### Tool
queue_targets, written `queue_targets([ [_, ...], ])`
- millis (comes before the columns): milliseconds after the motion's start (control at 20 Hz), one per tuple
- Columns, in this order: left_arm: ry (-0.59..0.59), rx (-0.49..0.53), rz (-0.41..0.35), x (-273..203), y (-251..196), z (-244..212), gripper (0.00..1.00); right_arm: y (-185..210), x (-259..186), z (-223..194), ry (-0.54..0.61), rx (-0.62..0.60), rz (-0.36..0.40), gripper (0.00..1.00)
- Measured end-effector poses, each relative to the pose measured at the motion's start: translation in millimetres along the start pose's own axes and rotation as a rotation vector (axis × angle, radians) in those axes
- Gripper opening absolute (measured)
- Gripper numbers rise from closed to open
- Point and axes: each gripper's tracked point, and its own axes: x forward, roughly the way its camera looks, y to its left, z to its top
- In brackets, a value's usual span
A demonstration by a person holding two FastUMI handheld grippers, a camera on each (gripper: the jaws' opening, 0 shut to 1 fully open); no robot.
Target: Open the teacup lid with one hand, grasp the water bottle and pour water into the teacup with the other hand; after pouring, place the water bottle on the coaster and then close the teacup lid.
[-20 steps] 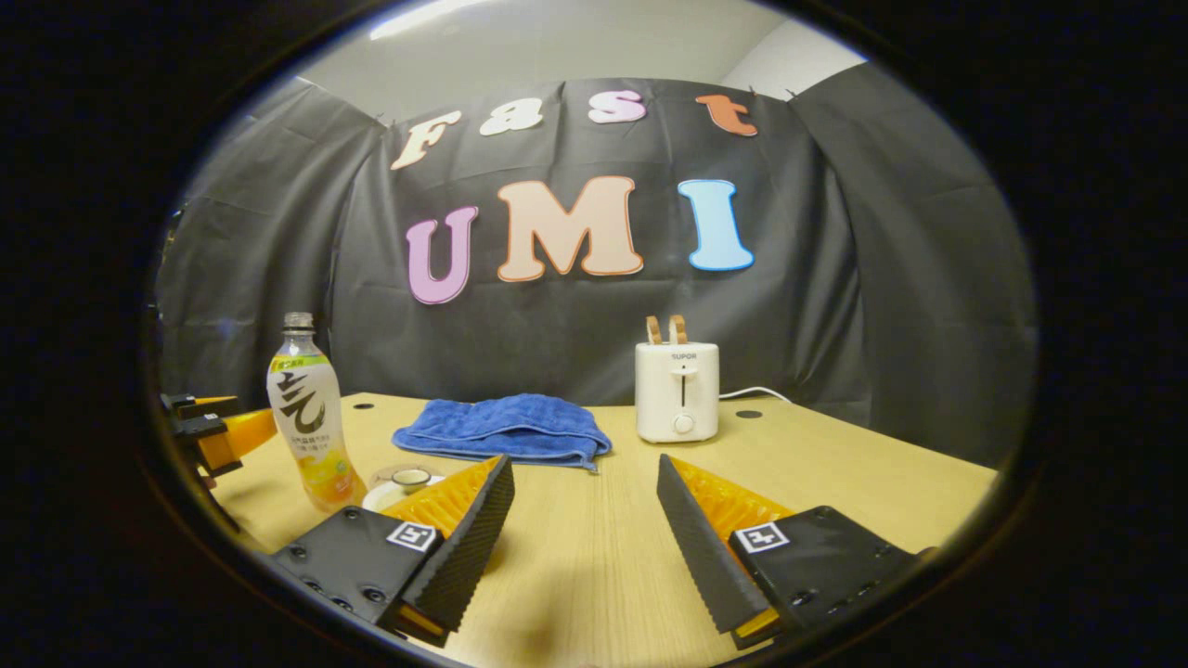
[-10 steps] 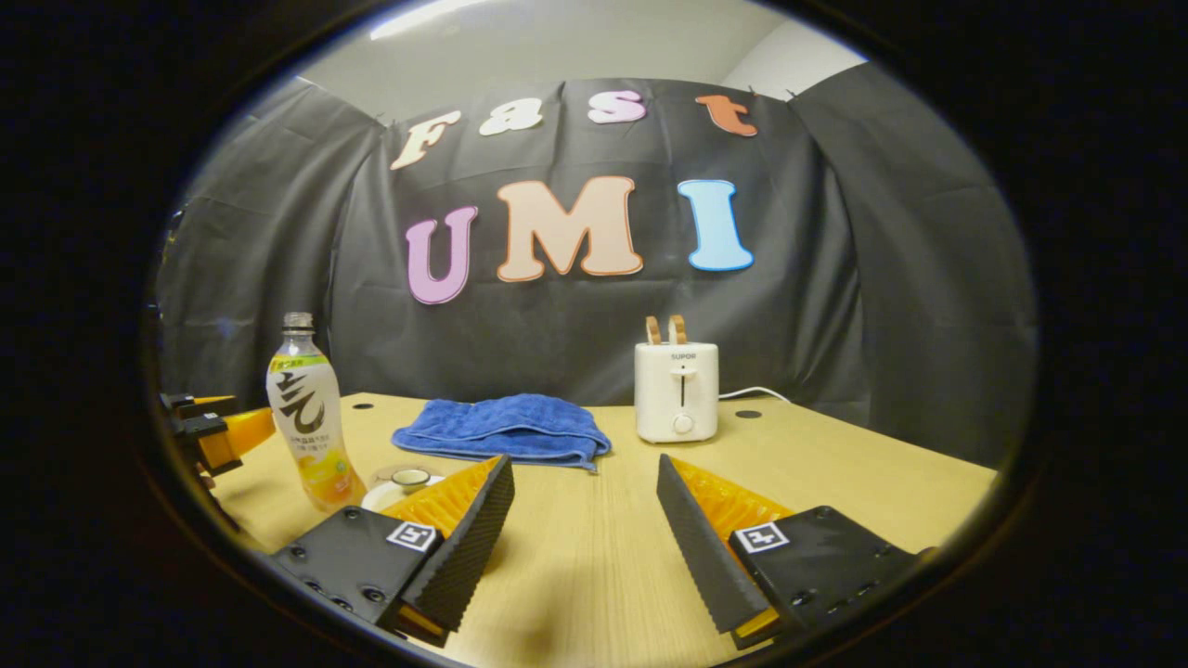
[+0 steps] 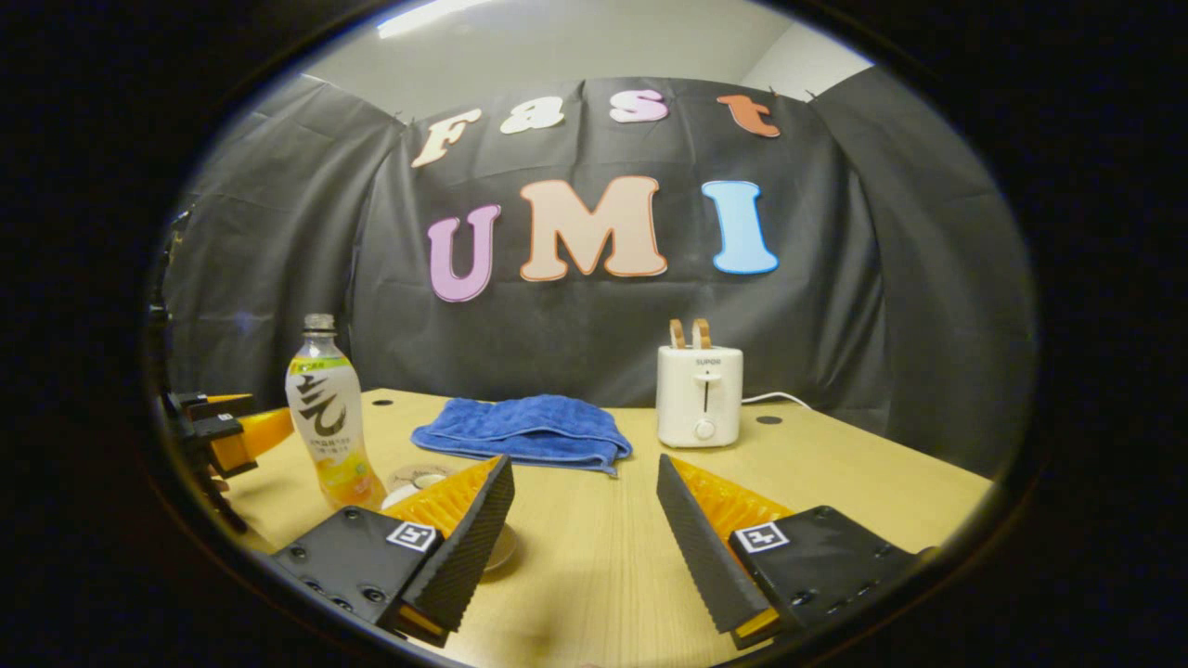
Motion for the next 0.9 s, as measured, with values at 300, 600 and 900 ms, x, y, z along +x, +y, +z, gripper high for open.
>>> queue_targets([
  [300,-0.001,-0.001,0.0,0,1,1,0.96,35,13,4,0.053,-0.046,0.098,0.94],
  [600,0.0,0.0,-0.001,0,1,1,0.96,74,22,1,0.082,-0.096,0.19,0.98],
  [900,0.0,-0.001,-0.007,0,0,0,0.96,94,26,-14,0.122,-0.128,0.234,0.94],
])
